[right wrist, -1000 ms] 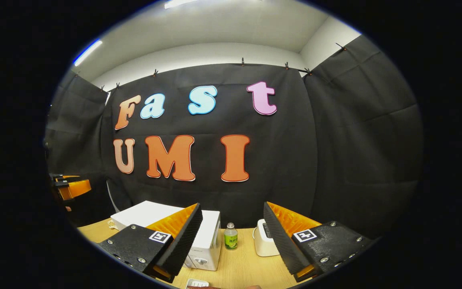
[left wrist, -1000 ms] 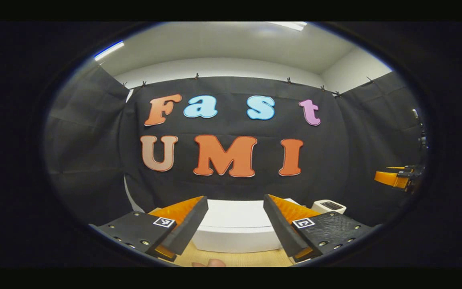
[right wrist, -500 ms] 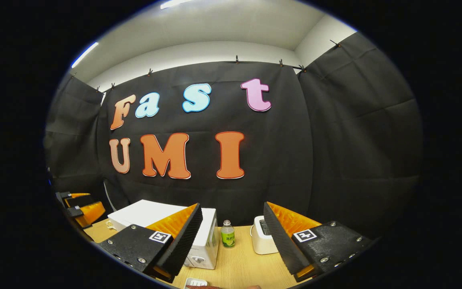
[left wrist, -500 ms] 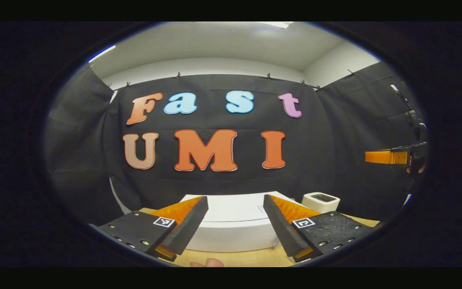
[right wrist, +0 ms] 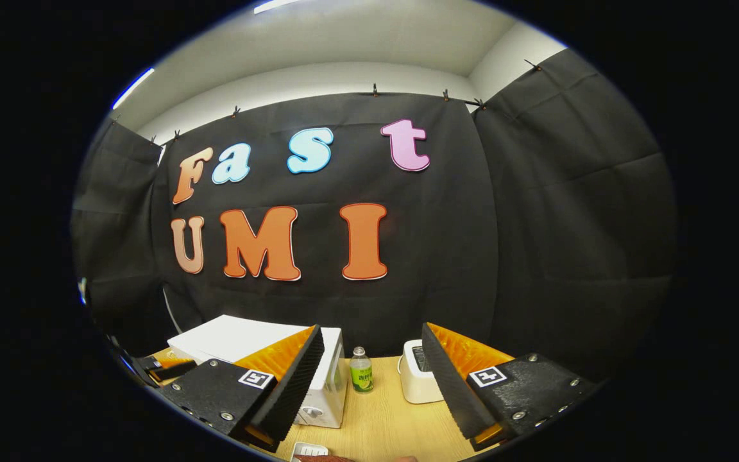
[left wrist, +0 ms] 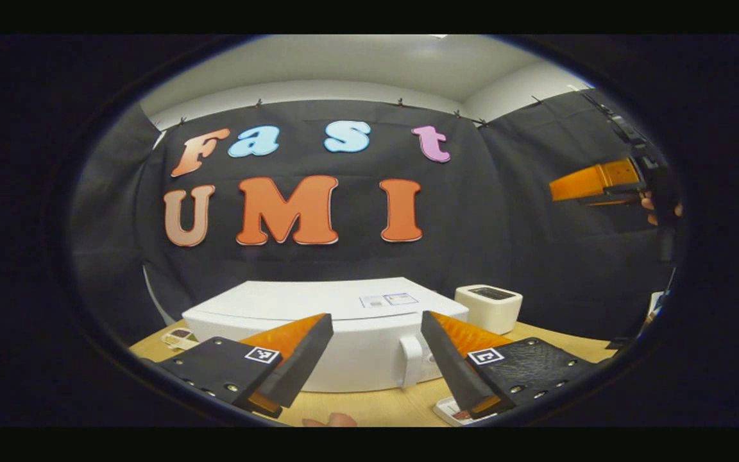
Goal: Open the microwave oven with the left hand, put the food in, and close the microwave oven.
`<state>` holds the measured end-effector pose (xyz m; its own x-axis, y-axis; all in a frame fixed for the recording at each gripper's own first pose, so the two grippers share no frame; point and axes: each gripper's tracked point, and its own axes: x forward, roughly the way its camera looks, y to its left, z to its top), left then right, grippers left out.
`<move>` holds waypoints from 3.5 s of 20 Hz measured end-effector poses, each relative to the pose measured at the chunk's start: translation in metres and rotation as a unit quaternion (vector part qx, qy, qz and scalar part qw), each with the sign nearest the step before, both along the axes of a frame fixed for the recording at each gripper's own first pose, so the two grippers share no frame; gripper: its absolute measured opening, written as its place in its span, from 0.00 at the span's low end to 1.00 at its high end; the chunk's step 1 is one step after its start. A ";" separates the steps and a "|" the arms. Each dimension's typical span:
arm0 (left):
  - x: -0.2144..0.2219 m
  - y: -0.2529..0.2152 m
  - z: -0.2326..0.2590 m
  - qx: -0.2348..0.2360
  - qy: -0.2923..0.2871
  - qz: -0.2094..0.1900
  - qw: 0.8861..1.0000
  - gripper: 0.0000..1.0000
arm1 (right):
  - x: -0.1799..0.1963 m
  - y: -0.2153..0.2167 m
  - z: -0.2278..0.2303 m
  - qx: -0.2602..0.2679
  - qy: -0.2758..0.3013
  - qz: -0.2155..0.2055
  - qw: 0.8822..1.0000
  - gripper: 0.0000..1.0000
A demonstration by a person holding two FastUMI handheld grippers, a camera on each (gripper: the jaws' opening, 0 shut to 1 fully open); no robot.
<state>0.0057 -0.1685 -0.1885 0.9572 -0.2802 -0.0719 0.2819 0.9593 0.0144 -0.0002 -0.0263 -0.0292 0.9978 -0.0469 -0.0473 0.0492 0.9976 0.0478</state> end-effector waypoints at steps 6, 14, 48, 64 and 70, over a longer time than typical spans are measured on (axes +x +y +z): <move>0.013 -0.022 -0.066 0.014 0.024 -0.014 1.000 0.87 | 0.000 -0.010 -0.007 -0.008 0.006 -0.008 1.000 0.95; 0.024 -0.038 -0.114 0.034 0.053 -0.012 0.998 0.91 | 0.005 -0.030 -0.026 0.002 0.023 -0.022 0.999 0.95; -0.036 -0.026 -0.133 -0.008 0.087 -0.060 0.994 0.07 | 0.005 -0.025 -0.055 0.025 0.031 -0.015 0.999 0.95; -0.184 0.101 -0.111 -0.006 0.083 -0.147 0.986 0.07 | -0.018 0.040 -0.082 -0.007 0.042 0.042 0.998 0.95; -0.217 0.166 -0.106 0.000 0.090 -0.071 0.993 0.10 | -0.017 0.073 -0.099 0.010 0.050 0.072 0.996 0.95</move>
